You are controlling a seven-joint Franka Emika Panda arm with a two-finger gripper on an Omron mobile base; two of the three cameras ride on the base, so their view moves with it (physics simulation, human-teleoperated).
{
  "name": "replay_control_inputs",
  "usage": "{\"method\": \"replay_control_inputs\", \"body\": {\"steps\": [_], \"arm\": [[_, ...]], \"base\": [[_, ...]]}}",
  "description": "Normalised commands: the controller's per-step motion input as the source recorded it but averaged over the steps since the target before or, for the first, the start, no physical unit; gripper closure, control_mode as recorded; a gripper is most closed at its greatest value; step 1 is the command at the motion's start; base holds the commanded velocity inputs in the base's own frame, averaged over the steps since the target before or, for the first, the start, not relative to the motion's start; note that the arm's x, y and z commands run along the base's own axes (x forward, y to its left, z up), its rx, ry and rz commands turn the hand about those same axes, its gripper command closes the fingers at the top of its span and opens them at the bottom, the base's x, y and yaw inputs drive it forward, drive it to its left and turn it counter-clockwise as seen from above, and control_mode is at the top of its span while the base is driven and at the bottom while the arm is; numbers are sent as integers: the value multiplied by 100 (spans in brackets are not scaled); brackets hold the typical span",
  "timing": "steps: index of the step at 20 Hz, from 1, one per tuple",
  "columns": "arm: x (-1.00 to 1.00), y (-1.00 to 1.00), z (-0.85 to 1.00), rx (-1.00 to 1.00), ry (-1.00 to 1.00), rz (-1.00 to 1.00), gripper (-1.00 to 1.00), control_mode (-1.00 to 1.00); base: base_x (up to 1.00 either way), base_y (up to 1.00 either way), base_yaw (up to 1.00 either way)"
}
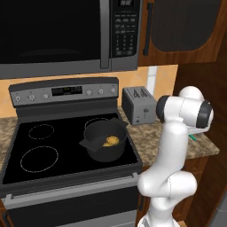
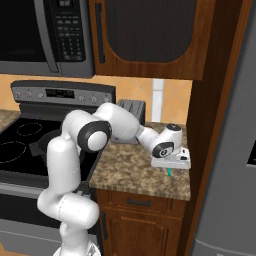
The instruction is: Put the squash and squash in the pot. Retrieve the spatula and lightly stir the vegetables in the pot.
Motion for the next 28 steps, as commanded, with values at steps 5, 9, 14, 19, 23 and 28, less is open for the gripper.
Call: {"method": "replay_control_inputs", "body": {"steps": [5, 9, 14, 19, 23, 28], "arm": [[-17, 45, -99, -2, 1, 7, 100, -100], [-25, 51, -66, 0, 6, 10, 100, -100], [-56, 53, -39, 0, 10, 12, 100, -100], [-39, 35, -9, 0, 7, 11, 100, -100], [-35, 0, 72, 0, -1, 8, 100, -100], [-77, 1, 88, -2, -6, 17, 100, -100]], "base": [[0, 0, 0], [0, 0, 0], [0, 0, 0], [0, 0, 0], [0, 0, 0], [0, 0, 0]]}}
